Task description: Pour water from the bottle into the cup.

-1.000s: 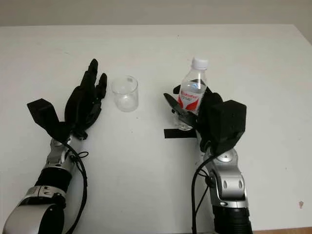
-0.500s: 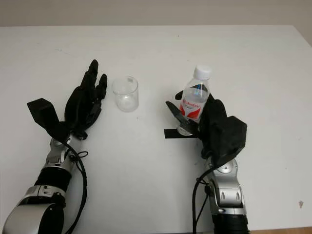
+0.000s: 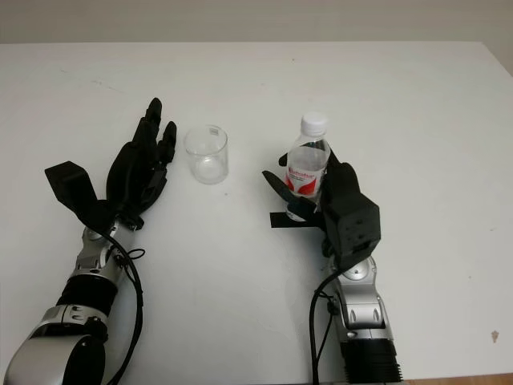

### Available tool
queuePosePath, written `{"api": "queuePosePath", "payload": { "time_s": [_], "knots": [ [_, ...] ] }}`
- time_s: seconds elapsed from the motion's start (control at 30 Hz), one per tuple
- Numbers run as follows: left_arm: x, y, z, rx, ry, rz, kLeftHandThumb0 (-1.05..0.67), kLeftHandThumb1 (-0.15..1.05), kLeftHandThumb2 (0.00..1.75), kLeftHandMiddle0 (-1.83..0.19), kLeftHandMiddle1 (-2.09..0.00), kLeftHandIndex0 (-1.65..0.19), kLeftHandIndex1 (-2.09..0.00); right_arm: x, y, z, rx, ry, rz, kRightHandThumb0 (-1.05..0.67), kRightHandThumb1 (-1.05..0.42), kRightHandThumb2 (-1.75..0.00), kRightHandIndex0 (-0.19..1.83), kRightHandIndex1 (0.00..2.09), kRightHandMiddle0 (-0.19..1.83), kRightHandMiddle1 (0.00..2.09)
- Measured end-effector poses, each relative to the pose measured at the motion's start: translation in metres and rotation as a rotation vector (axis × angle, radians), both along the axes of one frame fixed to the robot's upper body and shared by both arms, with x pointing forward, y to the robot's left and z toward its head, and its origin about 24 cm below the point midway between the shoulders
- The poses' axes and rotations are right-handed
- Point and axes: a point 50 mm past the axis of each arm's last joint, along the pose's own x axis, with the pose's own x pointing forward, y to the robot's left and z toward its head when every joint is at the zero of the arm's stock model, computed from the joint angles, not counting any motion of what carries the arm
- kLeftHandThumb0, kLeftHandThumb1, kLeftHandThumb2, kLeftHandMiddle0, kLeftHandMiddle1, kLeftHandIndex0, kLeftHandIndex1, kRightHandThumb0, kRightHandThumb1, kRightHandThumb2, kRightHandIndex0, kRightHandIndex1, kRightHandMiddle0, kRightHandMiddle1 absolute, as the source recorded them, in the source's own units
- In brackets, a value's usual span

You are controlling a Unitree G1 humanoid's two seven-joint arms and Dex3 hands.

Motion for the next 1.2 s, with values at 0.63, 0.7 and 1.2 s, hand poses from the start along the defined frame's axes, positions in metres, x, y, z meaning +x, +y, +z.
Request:
{"api": "queuePosePath", "payload": {
  "time_s": [0.63,0.7,1.2],
  "knots": [
    [0.0,0.002,-0.001,-0.005,0.005,0.0,-0.86,1.05,0.72,0.19,0.0,0.19,0.0,-0.033,-0.026,0.005,-0.024,0.161,0.172,-0.86,-1.01,-0.05,-0.13,0.09,-0.14,0.31],
    [0.0,0.002,-0.001,-0.002,0.006,0.001,-0.86,1.05,0.72,0.19,0.0,0.19,0.0,-0.037,-0.029,0.006,-0.014,0.161,0.165,-0.83,-0.99,-0.05,-0.15,0.07,-0.14,0.26],
    [0.0,0.003,-0.001,0.005,0.007,-0.002,-0.86,1.05,0.72,0.19,0.0,0.19,0.0,-0.045,-0.035,0.003,-0.162,0.077,0.125,-1.04,-0.94,-0.05,-0.19,0.0,-0.19,0.0]
  ]
}}
